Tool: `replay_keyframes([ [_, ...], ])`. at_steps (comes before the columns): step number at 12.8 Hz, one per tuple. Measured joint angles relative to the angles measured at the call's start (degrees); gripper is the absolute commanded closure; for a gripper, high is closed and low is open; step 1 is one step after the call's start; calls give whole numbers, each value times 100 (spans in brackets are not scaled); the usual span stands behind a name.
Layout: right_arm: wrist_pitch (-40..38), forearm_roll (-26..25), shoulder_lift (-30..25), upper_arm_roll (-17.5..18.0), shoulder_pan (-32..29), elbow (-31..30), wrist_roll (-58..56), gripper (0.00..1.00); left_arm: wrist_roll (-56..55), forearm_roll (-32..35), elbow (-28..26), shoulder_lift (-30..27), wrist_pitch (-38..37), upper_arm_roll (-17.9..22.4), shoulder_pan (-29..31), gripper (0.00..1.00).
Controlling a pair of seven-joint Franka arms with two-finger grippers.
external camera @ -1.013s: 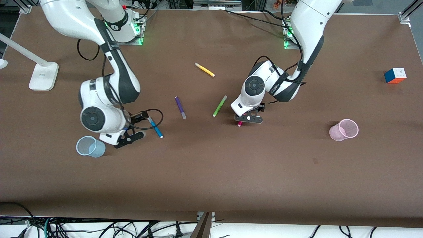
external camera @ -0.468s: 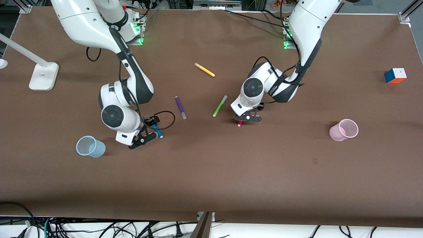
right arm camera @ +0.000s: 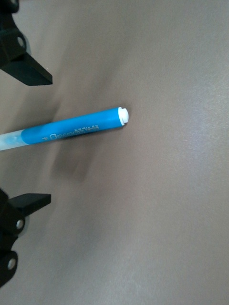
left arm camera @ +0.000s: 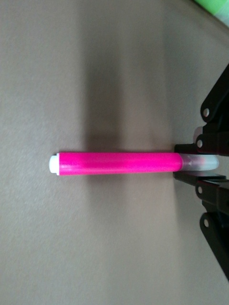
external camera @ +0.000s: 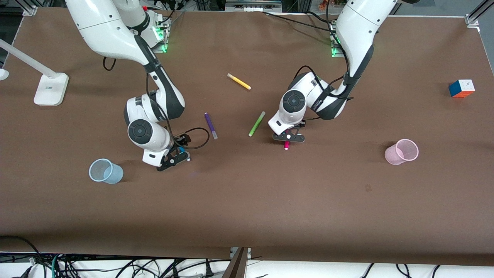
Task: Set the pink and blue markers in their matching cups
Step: 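Close the left gripper on the pink marker while the right gripper grasps the blue, then lift the pink marker toward the pink cup while the right gripper lifts the blue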
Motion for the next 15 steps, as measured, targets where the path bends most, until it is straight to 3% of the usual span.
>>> replay_keyframes([
  [3,320,0,0,-1,1,-241,-4,45,385,-13,175,-251,-927,0,255,100],
  [5,334,0,-6,-1,7,-253,-22,60,1060,-46,359,-627,-1933,-20,552,100],
  [9,335,0,-34,-1,28,-253,-29,100,2704,-42,1096,-1103,-4162,-11,1242,100],
  [11,335,0,-36,-1,29,-253,-31,100,3529,207,1444,-1130,-4912,11,1564,100],
  [15,123,-8,-276,-173,17,-154,-796,100,5103,1651,1572,-1089,-5599,40,2086,100],
])
